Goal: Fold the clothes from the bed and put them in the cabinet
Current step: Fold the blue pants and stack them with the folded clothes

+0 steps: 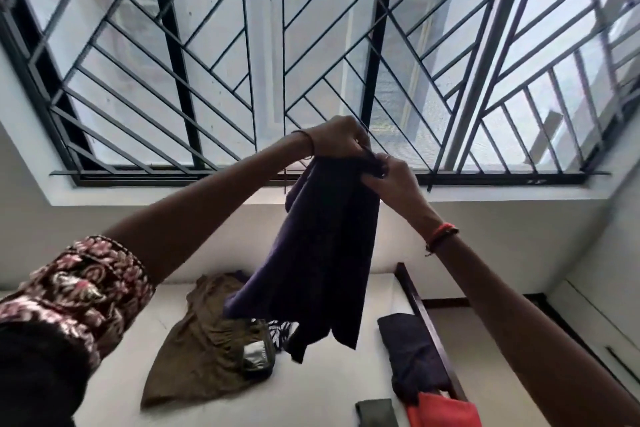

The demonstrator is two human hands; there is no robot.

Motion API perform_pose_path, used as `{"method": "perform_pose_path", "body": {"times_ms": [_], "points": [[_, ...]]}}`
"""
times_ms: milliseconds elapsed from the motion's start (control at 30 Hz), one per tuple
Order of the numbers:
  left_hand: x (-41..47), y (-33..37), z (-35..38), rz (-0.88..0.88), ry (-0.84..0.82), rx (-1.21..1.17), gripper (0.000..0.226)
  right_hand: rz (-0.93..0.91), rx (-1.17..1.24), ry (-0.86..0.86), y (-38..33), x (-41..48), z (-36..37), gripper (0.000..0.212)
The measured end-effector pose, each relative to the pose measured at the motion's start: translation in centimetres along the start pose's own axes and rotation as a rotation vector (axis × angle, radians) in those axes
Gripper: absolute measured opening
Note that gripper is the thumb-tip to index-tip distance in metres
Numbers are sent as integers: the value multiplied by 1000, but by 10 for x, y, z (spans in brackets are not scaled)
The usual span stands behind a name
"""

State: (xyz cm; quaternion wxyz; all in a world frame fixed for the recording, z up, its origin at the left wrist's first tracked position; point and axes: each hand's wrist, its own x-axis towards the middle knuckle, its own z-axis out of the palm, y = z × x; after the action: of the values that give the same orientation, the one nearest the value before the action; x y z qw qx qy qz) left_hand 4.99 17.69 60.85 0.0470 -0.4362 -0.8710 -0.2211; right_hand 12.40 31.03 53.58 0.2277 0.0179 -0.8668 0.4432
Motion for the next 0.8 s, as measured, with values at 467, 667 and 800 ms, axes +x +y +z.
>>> {"method": "perform_pose_path", "body": {"times_ms": [467,667,800], "points": [[-7,-38,-86,-94,252,89,18,386,-203,197,81,-28,-27,23],[-18,-79,-79,-190,370,65,19,254,-198,193,84,-24,-78,23],[-25,-107,-73,-260,410,23,23,187,-106,-99,82,-14,-112,10]]}}
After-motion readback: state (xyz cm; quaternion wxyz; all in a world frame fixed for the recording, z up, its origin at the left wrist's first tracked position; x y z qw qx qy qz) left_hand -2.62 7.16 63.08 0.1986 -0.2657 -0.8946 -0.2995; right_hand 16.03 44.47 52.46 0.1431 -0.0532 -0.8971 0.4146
